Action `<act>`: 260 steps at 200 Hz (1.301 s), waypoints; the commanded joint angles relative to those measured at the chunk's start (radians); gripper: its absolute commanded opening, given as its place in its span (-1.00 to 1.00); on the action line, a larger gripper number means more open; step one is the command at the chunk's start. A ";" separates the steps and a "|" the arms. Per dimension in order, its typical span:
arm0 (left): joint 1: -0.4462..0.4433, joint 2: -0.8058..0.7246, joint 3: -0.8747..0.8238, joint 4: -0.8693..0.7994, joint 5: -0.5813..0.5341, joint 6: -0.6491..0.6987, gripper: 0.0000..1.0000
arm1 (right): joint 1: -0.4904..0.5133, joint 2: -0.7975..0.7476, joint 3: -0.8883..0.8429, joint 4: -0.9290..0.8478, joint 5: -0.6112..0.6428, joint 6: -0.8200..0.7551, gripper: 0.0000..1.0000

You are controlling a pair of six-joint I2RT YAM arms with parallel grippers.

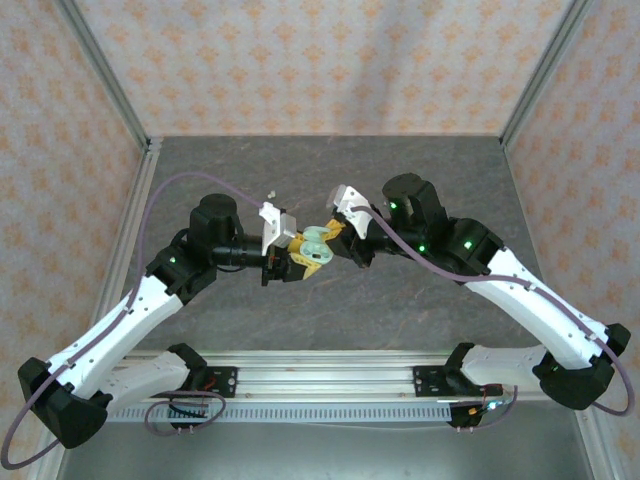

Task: Insert wireless bluetooth earbuds into charging case

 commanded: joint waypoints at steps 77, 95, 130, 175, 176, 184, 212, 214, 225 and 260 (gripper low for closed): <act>0.020 0.006 0.052 -0.058 0.025 0.008 -0.89 | 0.007 -0.064 0.009 0.082 -0.029 0.074 0.07; 0.033 0.005 0.052 -0.070 0.022 0.006 -0.89 | 0.007 -0.075 0.019 0.098 -0.030 0.121 0.11; 0.076 -0.003 0.040 -0.115 0.011 0.006 -0.90 | -0.041 -0.021 0.159 0.005 0.069 0.328 0.23; 0.101 -0.049 -0.002 -0.132 -0.020 -0.002 -0.90 | -0.167 0.043 0.213 -0.016 0.207 0.534 0.24; 0.101 -0.051 -0.002 -0.133 -0.022 -0.001 -0.90 | -0.171 0.047 0.213 -0.016 0.208 0.539 0.23; 0.104 -0.062 -0.012 -0.133 -0.029 -0.003 -0.90 | -0.212 0.073 0.221 -0.025 0.218 0.589 0.21; 0.115 -0.100 -0.040 -0.123 -0.049 -0.017 -0.89 | -0.294 0.211 0.263 -0.049 0.236 0.725 0.12; 0.117 -0.102 -0.042 -0.123 -0.050 -0.017 -0.90 | -0.295 0.221 0.268 -0.050 0.239 0.728 0.11; 0.118 -0.114 -0.045 -0.124 -0.056 -0.019 -0.89 | -0.295 0.291 0.293 -0.047 0.243 0.749 0.09; 0.126 -0.140 -0.042 -0.144 -0.081 -0.011 -0.89 | -0.294 0.548 0.396 -0.007 0.208 0.840 -0.06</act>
